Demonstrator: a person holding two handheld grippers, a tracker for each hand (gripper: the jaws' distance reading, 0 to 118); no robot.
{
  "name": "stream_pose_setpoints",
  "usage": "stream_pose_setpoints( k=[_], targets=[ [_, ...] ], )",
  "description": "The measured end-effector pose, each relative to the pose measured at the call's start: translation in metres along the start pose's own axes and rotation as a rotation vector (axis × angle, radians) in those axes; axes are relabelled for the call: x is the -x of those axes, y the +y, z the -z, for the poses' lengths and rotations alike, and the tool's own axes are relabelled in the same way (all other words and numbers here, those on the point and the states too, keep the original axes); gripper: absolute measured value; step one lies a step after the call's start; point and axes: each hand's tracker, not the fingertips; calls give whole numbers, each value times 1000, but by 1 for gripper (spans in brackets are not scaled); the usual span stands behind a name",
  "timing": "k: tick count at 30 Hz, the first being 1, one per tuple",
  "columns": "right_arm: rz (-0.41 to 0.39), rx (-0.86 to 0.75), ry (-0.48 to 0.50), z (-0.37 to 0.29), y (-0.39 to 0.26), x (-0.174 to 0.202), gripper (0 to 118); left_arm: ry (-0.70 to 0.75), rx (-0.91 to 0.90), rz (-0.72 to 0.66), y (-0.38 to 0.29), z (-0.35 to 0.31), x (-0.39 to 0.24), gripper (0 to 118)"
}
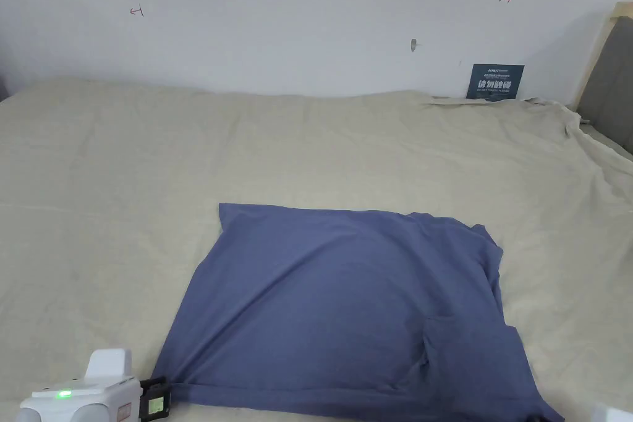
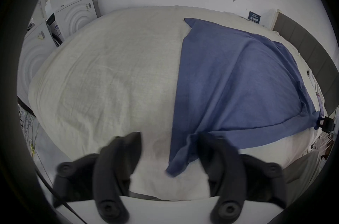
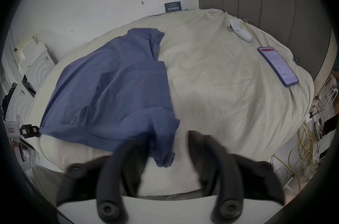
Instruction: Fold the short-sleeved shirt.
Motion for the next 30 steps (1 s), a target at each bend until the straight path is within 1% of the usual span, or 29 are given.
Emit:
stream_pose_setpoints(
  k=[1,2,4,8,12,15,16,17,18,19,20,21,22,23,24,25,27,30],
  targets=[
    [6,-19,8,-5,4,1,80,-7,-10,-14,3,-4,1,96],
    [7,-38,14,-11,10,3,85,-28,-47,-36,8,-11,1,101],
    [6,-86,28,-27,25,9,85,-63,-99,-50,20,-25,-1,107],
    [-12,-221,72,-62,61,29,85,-78,-207,-32,50,-55,-10,108],
    [-41,-342,95,-95,93,50,85,-88,-317,-1,76,-82,-18,108],
    [-72,-403,114,-116,103,69,85,-94,-402,-25,85,-94,-21,107],
    [-82,-422,108,-120,105,73,84,-91,-427,-28,86,-97,-22,106],
    [-102,-445,89,-123,105,78,84,-88,-453,-34,87,-101,-23,101],
    [-120,-462,61,-126,105,83,82,-90,-469,-25,86,-103,-24,92],
    [-134,-475,40,-129,105,87,73,-87,-493,-14,84,-107,-25,70],
    [-141,-485,37,-131,104,90,59,-106,-522,0,81,-109,-27,48],
    [-139,-492,42,-133,103,92,38,-136,-526,35,79,-110,-28,29],
    [-142,-499,40,-135,102,94,38,-150,-516,55,78,-111,-29,29],
    [-147,-506,36,-136,101,95,31,-152,-504,59,76,-111,-30,23],
    [-156,-521,24,-137,99,98,13,-161,-497,55,75,-111,-31,13],
    [-163,-543,7,-138,98,100,0,-180,-491,44,73,-111,-31,0],
    [-173,-534,11,-136,99,97,0,-199,-479,36,69,-112,-30,0],
    [-168,-543,10,-136,99,96,0,-172,-412,51,64,-105,-31,0]
  ],
)
